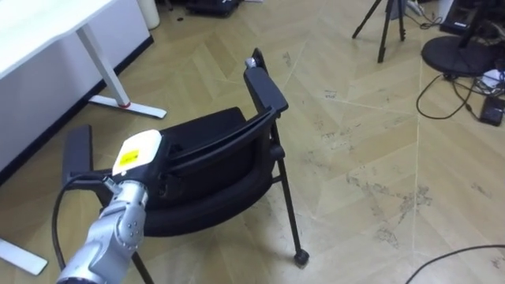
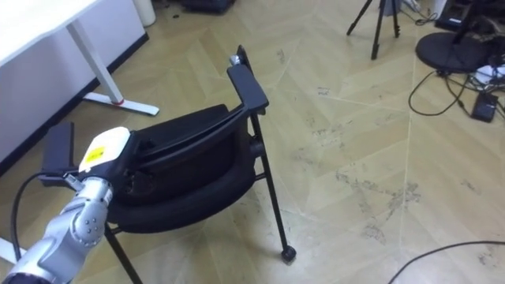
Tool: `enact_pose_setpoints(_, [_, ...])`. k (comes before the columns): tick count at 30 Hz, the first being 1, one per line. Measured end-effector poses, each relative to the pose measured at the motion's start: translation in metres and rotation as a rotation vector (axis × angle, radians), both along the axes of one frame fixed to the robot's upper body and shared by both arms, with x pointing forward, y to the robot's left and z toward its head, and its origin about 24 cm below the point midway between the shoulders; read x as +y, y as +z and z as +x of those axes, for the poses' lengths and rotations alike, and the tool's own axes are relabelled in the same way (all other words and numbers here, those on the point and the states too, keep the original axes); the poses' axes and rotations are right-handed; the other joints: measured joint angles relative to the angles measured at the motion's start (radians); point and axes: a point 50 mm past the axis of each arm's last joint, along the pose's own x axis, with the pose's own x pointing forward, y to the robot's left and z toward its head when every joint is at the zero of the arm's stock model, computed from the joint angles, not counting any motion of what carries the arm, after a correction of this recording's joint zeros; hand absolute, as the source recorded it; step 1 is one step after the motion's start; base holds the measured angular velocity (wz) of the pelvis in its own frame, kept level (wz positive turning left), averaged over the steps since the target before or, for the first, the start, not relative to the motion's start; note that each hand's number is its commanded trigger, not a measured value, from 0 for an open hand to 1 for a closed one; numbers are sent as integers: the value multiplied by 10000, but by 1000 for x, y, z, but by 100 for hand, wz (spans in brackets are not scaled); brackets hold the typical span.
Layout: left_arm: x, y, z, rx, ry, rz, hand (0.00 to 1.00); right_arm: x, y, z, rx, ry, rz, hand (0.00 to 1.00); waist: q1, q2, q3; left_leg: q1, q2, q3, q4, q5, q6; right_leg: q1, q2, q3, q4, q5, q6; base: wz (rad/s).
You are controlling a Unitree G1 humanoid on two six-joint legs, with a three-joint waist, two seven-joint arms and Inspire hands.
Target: Push chair
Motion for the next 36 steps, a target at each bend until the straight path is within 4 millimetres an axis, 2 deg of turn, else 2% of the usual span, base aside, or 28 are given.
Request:
enact_pose_setpoints(7, [-2,5,2,-237,-132,149,100,-1,0,-2,242,-10,-253,0,-2,-62,42,-76,3,-1,-3,0,0,-27,-15,-92,-39,0,0,3])
enact_pose_setpoints(15, [-3,7,2,-359,-242,219,100,-3,0,-2,632,904,-865,0,28,-84,26,-155,21,-35,3,0,0,-28,-11,-147,-109,18,-20,3])
enact_pose_setpoints(18, [-2,6,2,-381,-228,290,100,-4,1,-2,976,1551,-1454,0,18,-128,2,-153,19,-88,-2,0,0,-8,-11,-135,-122,18,-20,0])
enact_pose_setpoints(22, [-2,5,2,-448,-184,360,100,-11,8,8,1306,2569,-3117,0,1,-206,-22,-141,13,-96,-1,0,0,-8,-18,-152,-77,23,-23,0])
enact_pose_setpoints(24, [-1,3,2,-448,-139,415,100,-13,13,17,1283,3247,-4064,0,11,-244,-4,-103,11,-108,-1,0,0,-17,-18,-145,8,17,-22,0])
enact_pose_setpoints(27, [-1,5,4,-533,-98,467,100,-14,28,44,716,4695,-5960,0,33,-313,25,-161,4,-94,7,0,0,-87,-19,-142,29,8,-16,0])
enact_pose_setpoints(29, [-4,8,8,-571,-190,584,100,-10,44,73,20,5737,-7406,0,220,-431,33,-202,-1,-86,6,0,1,-250,-17,-120,198,-3,-35,-7])
enact_pose_setpoints(30, [-5,9,9,-570,-221,631,100,-8,48,79,-186,6044,-7744,0,270,-469,33,-201,2,-85,6,1,1,-250,-11,-117,200,-3,-36,-4])
enact_pose_setpoints(32, [-8,13,12,-598,-380,753,100,1,69,109,-1228,7183,-9113,0,425,-552,25,-241,4,-82,4,1,1,-313,-3,-101,205,7,-49,-2])
enact_pose_setpoints(35, [-13,16,13,-697,-564,798,100,11,93,140,-2030,8700,-10956,0,624,-606,-26,-253,10,-88,4,1,0,-317,-1,-108,199,13,-54,0])
enact_pose_setpoints(36, [-14,17,14,-725,-579,819,100,13,98,145,-2169,9040,-11339,0,672,-621,-20,-252,10,-86,4,1,1,-318,-3,-108,201,13,-54,0])
